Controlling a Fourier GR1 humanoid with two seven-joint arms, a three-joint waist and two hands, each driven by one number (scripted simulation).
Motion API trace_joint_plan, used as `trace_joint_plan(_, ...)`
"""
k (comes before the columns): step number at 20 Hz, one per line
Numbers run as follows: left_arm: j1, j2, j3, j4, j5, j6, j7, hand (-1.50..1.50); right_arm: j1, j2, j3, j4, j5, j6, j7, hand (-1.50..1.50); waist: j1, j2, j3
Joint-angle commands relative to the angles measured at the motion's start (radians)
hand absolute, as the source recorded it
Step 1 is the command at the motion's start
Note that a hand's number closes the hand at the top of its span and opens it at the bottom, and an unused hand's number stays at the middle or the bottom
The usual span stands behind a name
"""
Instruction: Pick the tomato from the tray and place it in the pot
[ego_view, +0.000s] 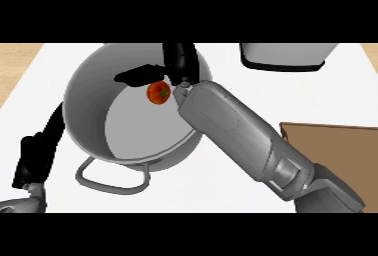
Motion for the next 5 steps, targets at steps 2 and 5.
trace_joint_plan(2, 0.098, 0.020, 0.016, -0.114, 0.011, -0.019, 0.037, 0.00, 0.136, 0.000, -0.051, -0.093, -0.024, 0.069, -0.104, -1.50, -0.038, -0.012, 0.001)
trace_joint_plan(5, 0.059, -0.014, 0.027, -0.053, 0.004, 0.011, 0.016, 0.00, 0.248, -0.030, -0.057, -0.180, -0.002, 0.089, -0.126, -1.50, -0.053, -0.012, 0.001)
